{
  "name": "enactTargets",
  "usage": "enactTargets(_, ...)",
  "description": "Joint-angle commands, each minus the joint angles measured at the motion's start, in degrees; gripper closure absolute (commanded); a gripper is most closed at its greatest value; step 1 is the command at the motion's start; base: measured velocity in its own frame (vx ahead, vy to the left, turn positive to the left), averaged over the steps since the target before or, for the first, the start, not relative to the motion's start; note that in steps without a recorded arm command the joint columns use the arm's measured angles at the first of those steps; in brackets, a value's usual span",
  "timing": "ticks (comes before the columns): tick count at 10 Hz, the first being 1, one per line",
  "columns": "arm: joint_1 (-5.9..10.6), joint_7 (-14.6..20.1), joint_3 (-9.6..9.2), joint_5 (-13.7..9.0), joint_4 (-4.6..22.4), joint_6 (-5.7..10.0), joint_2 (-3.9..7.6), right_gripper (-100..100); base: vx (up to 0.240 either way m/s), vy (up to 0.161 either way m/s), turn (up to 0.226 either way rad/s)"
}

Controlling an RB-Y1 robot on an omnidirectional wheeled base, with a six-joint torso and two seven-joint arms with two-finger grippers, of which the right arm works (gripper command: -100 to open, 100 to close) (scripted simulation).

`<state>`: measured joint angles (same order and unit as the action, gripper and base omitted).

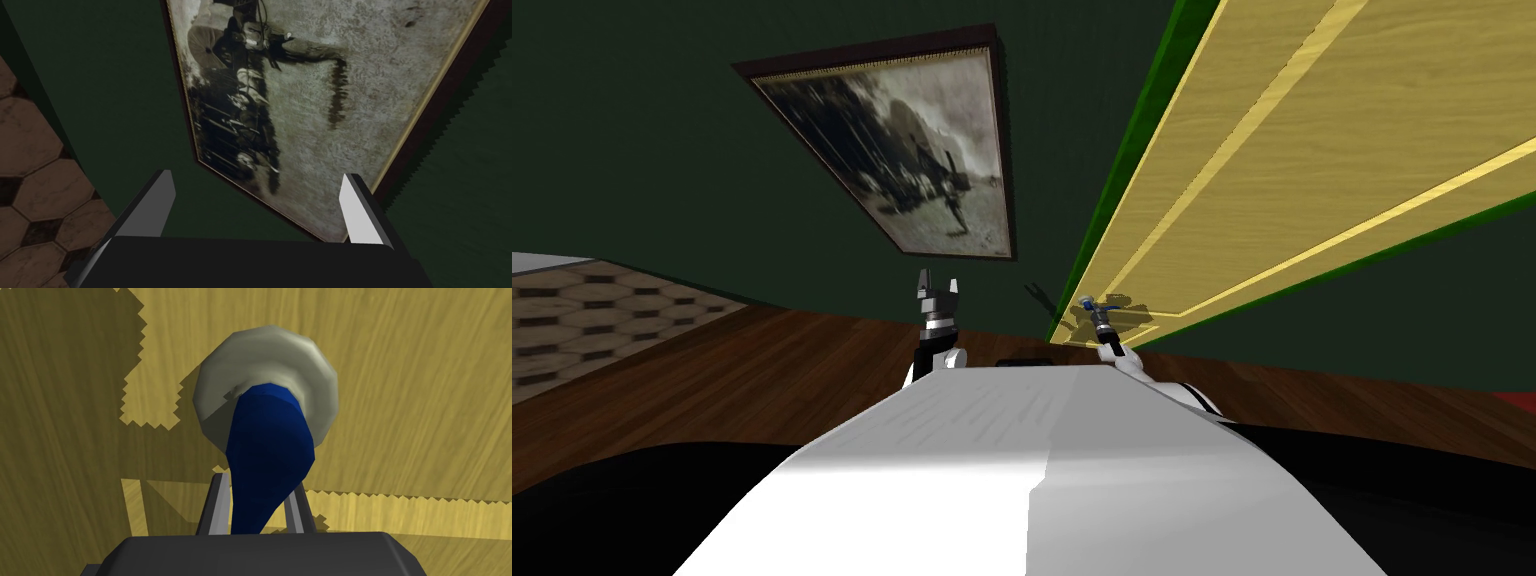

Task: Pull the door open

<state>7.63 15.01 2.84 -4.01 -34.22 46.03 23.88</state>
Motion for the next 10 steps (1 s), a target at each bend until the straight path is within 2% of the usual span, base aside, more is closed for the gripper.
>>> enactTargets(1, -0.45, 1.1, -1.06, 0.6, 0.0, 0.88, 0.49, 100, -0.175, -0.076, 0.1)
enactTargets(7, -2.21, 5.4, -4.81, 2.5, -0.8, 3.78, 3.14, 100, -0.197, -0.068, 0.084)
enactTargets(8, -2.39, 5.9, -5.21, 2.7, -0.9, 4.08, 3.42, 100, -0.202, -0.075, 0.078)
enactTargets(9, -2.42, 5.4, -4.91, 2.5, -1.1, 3.43, 3.04, 100, -0.088, -0.031, 0.021)
enactTargets(10, -3.42, 6.6, -5.72, 2.9, -1.0, 4.99, 3.84, 100, -0.146, -0.063, 0.134)
